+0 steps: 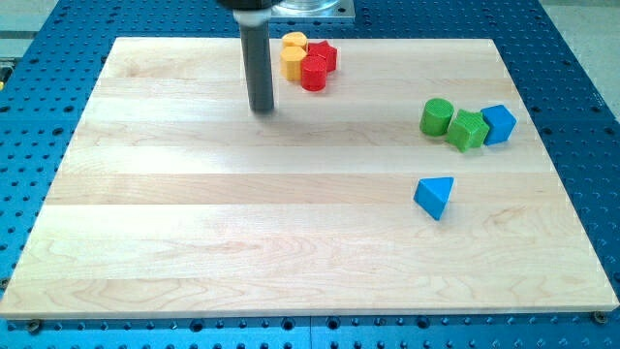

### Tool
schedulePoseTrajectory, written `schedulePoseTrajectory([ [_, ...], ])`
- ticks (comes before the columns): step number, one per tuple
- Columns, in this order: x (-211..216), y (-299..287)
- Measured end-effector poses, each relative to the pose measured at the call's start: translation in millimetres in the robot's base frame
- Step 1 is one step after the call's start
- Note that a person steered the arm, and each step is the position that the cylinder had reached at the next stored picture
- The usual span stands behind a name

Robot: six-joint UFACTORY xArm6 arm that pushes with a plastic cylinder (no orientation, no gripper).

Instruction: Place your arm at the right to the triangle

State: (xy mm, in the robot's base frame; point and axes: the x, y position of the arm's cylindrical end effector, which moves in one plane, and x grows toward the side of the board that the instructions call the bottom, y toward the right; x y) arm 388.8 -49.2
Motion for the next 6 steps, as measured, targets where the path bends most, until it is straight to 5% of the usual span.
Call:
schedulePoseTrajectory([
  [1,112,80],
  [2,156,162],
  [4,91,219],
  [6,168,216],
])
